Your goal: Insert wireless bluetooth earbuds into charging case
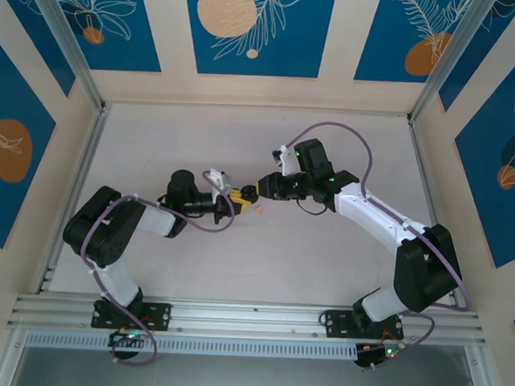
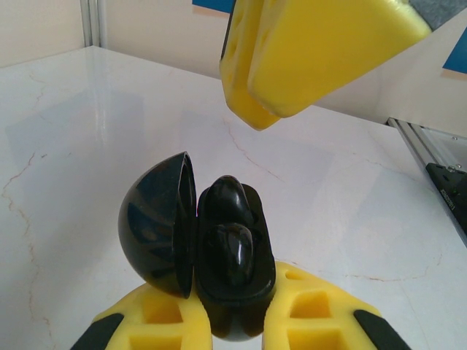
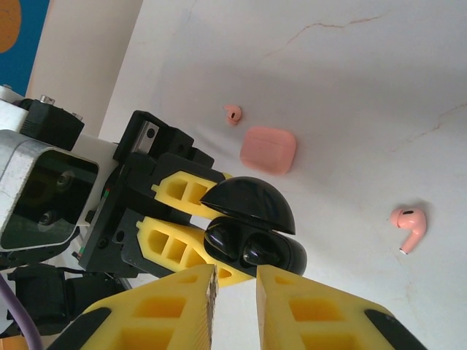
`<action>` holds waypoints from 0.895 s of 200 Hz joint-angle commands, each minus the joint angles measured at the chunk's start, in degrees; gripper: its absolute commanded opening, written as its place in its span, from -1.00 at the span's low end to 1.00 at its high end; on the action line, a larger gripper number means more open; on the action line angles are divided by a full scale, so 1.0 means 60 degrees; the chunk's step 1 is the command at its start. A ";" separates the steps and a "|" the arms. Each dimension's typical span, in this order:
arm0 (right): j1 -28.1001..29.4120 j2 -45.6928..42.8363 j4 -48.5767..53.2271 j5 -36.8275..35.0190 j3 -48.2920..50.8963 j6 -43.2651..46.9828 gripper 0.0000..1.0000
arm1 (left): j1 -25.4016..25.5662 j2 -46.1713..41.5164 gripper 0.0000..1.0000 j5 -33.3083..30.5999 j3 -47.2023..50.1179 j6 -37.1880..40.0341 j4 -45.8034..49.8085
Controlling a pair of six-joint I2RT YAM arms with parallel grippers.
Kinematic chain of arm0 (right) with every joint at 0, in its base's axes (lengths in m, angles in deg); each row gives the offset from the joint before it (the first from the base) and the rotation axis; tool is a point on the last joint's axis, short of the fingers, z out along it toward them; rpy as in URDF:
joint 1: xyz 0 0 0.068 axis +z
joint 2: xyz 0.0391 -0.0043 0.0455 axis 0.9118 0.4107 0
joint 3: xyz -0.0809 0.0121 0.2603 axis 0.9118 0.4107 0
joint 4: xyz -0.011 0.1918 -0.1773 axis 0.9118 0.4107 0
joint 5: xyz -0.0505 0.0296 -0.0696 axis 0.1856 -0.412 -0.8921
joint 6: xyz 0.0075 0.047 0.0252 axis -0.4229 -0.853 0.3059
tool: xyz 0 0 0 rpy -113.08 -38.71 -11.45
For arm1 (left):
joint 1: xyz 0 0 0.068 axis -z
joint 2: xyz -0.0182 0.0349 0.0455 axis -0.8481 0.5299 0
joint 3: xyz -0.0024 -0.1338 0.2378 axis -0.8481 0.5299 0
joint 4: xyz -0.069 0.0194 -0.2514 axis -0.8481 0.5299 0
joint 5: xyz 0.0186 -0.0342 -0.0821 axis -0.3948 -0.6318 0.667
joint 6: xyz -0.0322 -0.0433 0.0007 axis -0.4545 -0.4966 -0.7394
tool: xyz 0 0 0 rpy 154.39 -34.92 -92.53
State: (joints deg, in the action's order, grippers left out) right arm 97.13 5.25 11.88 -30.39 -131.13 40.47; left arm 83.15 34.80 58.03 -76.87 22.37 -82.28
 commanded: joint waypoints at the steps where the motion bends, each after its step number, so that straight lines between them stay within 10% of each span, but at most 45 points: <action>1: 0.0073 0.0176 0.0115 0.0259 -0.0280 0.0159 -0.55 | -0.0016 -0.0131 -0.86 0.0311 0.0110 -0.0128 -0.0469; 179: 0.0161 0.0659 0.0122 0.0263 -0.0266 0.0116 -0.64 | -0.0014 -0.0174 -0.87 0.0347 0.0091 -0.0142 -0.0470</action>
State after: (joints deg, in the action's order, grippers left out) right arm 97.67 8.55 11.86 -30.17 -131.65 40.67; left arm 83.13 34.80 58.03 -76.70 21.52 -82.98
